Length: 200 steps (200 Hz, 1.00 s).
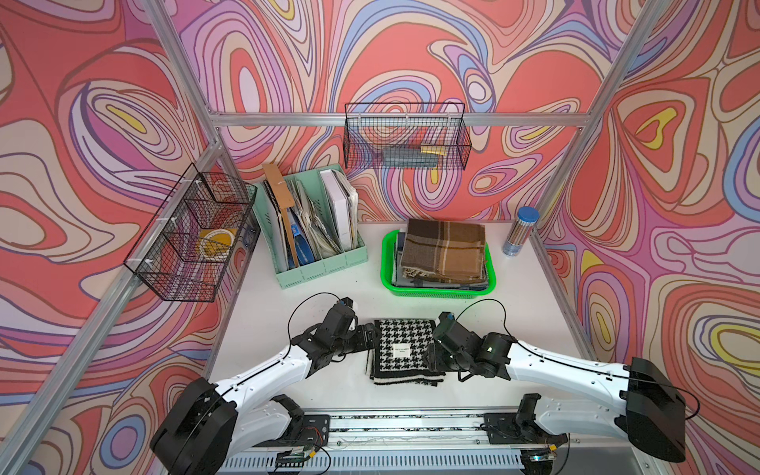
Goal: Put the folded scarf in the basket
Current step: Move the scarf to the center of the board, then pick up the scarf at the center of the board.
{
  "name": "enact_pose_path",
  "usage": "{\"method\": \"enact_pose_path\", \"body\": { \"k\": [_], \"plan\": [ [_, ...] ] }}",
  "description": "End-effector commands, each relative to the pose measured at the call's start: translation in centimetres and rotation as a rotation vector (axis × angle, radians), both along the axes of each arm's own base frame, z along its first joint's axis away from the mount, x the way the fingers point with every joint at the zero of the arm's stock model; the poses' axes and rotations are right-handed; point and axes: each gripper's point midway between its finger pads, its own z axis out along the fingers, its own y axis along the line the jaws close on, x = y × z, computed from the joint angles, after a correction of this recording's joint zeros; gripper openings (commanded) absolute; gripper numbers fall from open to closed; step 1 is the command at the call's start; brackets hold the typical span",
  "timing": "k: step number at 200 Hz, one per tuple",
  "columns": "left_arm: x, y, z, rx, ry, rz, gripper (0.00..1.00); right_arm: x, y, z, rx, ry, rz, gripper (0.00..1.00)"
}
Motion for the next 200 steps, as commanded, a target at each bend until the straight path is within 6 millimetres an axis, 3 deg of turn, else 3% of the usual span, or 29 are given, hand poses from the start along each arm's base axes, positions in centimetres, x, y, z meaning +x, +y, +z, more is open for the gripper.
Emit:
{"method": "enact_pose_path", "body": {
  "k": [1,49,100,164,176,180,200],
  "plan": [
    [0.9,-0.7,0.8,-0.003,-0.037,-0.013,0.81,1.6,-0.3,1.6,0.044,-0.076,-0.055,0.69],
    [0.1,-1.4,-0.7,0.011,0.01,-0.059,0.72,4.2,-0.6,2.1,0.238,-0.046,-0.114,0.76],
    [-0.5,-3.0,-1.4,-0.014,0.031,-0.108,0.69,5.9,0.1,0.3,0.276,0.016,-0.121,0.77],
    [-0.4,-4.1,-2.2,-0.037,0.052,-0.115,0.54,6.3,0.6,-2.6,0.241,0.091,-0.144,0.75],
    [-0.4,-3.9,-2.7,-0.022,0.062,-0.109,0.48,6.3,0.8,-2.8,0.251,0.099,-0.143,0.75],
    [0.4,-4.5,-1.6,-0.036,0.038,-0.109,0.42,6.2,0.9,-2.8,0.255,0.101,-0.142,0.74],
    [0.4,-4.3,-1.8,-0.017,0.047,-0.104,0.13,6.2,1.0,-2.7,0.266,0.096,-0.143,0.73]
  ]
}}
